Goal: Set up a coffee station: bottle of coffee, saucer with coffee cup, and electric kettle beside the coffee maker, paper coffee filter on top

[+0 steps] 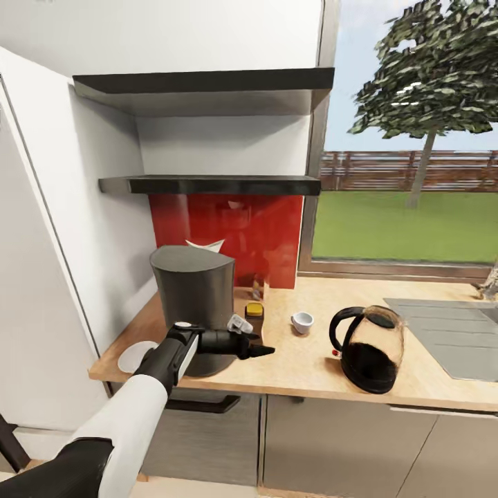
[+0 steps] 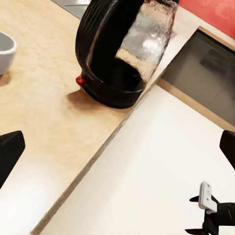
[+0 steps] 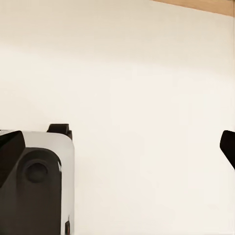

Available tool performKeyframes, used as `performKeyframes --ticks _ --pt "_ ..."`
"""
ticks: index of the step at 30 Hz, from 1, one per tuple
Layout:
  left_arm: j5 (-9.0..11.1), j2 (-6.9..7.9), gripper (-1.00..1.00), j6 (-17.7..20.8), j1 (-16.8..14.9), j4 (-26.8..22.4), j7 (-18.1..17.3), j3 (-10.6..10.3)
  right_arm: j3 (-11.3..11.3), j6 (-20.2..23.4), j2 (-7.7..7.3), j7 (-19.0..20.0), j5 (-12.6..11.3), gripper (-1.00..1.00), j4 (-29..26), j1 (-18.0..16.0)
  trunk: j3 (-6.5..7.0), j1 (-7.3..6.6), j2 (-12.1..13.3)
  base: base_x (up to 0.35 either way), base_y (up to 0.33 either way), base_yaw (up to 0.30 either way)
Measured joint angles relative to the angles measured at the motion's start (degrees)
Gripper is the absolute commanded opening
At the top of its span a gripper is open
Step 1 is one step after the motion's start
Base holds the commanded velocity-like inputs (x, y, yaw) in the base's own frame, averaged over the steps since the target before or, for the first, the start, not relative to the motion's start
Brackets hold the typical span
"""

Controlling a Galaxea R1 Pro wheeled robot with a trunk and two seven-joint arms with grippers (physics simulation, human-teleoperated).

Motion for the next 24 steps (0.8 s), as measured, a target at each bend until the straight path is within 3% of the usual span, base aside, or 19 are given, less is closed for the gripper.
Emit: performKeyframes --ticks 10,24 --pt "0.0 0.04 1.0 0.0 0.0 0.0 0.1 0.0 0.2 -0.1 0.21 0.3 0.3 1.0 0.0 0.0 0.0 -0.01 0.0 -0.156 -0.23 -0.002" --pt "0.1 0.03 1.0 0.0 0.0 0.0 0.1 0.0 0.2 0.0 0.46 0.3 0.0 1.0 0.0 0.0 0.0 -0.04 0.0 0.2 -0.263 0.0"
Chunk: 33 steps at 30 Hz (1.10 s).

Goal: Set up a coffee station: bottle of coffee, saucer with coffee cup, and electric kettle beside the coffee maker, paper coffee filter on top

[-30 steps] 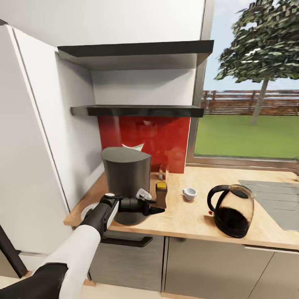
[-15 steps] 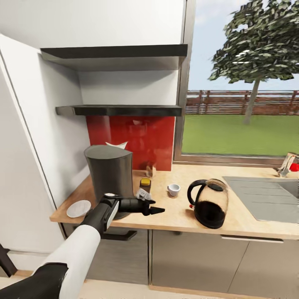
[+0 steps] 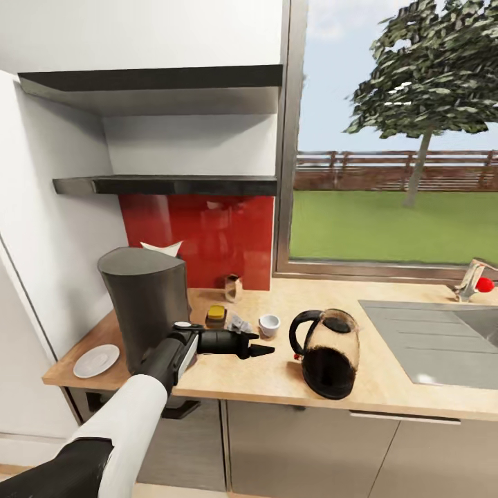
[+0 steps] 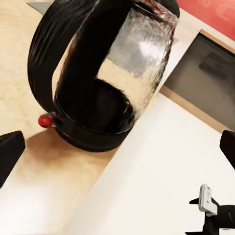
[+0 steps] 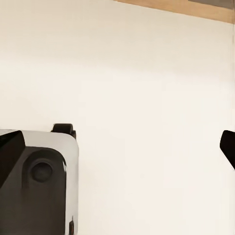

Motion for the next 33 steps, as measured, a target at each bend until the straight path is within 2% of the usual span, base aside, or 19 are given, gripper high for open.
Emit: performKeyframes --ticks 6,15,23,33 --pt "0.2 -0.07 1.0 -0.1 0.0 0.2 0.0 0.0 0.0 0.0 0.02 0.0 0.0 1.0 0.0 0.0 0.0 0.0 0.0 0.233 -0.21 0.0" --pt "0.9 0.06 1.0 -0.1 0.1 0.3 -0.4 0.0 -0.1 0.0 0.02 -0.1 -0.1 1.0 0.0 0.0 0.0 0.03 0.0 0.024 -0.02 -0.001" --pt "0.9 0.13 1.0 0.0 0.1 0.4 -1.6 0.0 -0.3 0.1 0.1 -0.1 -0.3 1.0 0.0 0.0 0.0 0.03 0.0 0.0 0.0 -0.24" --pt "0.9 0.43 1.0 0.0 0.1 0.4 -1.7 0.0 -0.3 0.1 0.11 -0.2 -0.3 1.0 0.0 0.0 0.0 0.01 0.0 0.061 0.0 -0.031"
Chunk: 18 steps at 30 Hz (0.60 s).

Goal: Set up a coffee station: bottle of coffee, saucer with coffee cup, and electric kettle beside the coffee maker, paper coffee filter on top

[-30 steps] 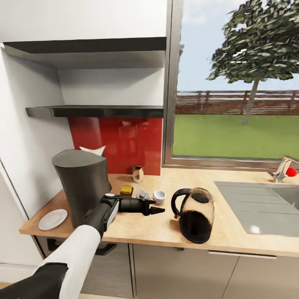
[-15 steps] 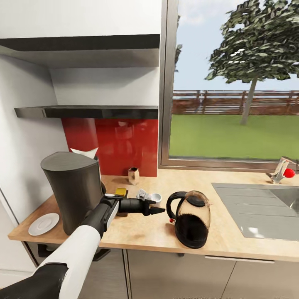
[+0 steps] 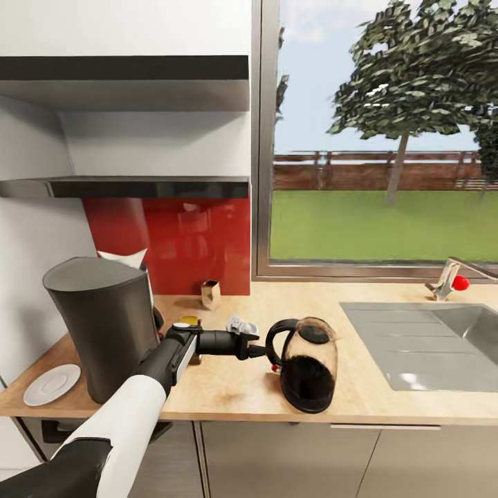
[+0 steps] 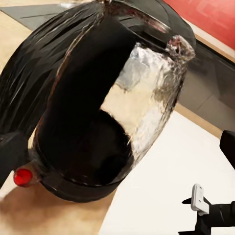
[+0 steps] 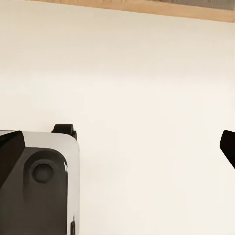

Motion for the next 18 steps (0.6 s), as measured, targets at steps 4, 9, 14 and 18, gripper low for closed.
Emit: performKeyframes --ticks 4,9,14,18 --pt "-0.1 0.0 1.0 0.0 0.0 0.0 0.0 0.0 0.0 0.0 0.0 0.0 0.0 1.0 0.0 0.0 0.0 0.02 0.0 0.031 0.0 0.0" --pt "-0.1 0.06 1.0 0.0 0.0 0.0 0.1 0.0 0.0 0.0 0.0 0.0 0.0 1.0 0.0 0.0 0.0 0.02 0.0 0.002 0.0 0.0" --pt "0.0 0.04 1.0 0.0 0.0 -0.1 0.0 0.0 0.0 0.0 0.0 0.0 0.0 1.0 0.0 0.0 0.0 0.01 0.0 0.071 0.045 0.0" --pt "0.0 0.02 1.0 0.0 0.0 0.0 0.0 0.0 0.0 0.0 0.0 0.0 0.0 1.0 0.0 0.0 0.0 0.01 0.0 0.1 0.083 0.0"
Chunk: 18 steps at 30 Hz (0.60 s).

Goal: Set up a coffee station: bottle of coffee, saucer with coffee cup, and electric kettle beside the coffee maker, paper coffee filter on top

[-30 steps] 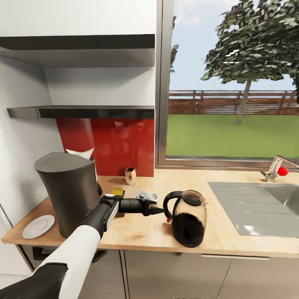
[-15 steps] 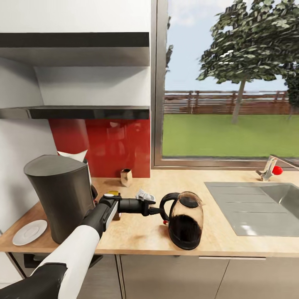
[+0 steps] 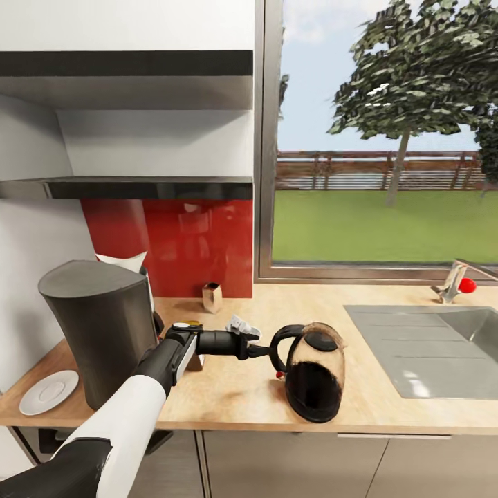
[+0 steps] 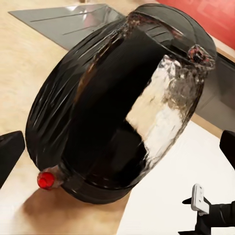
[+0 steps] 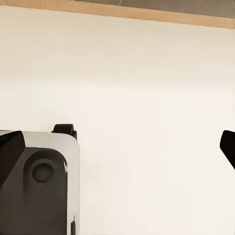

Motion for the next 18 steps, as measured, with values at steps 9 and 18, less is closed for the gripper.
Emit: performKeyframes --ticks 9,18 --pt "0.0 -0.03 1.0 -0.1 0.2 0.0 0.0 -0.1 0.0 0.0 0.0 -0.1 0.0 1.0 0.0 0.0 0.0 -0.01 0.0 0.051 -0.026 0.0" --pt "-0.1 -0.02 1.0 -0.2 0.8 -0.1 0.1 0.0 0.0 0.0 0.0 -0.1 0.0 1.0 0.0 0.0 0.0 0.01 0.0 0.056 -0.048 0.0"
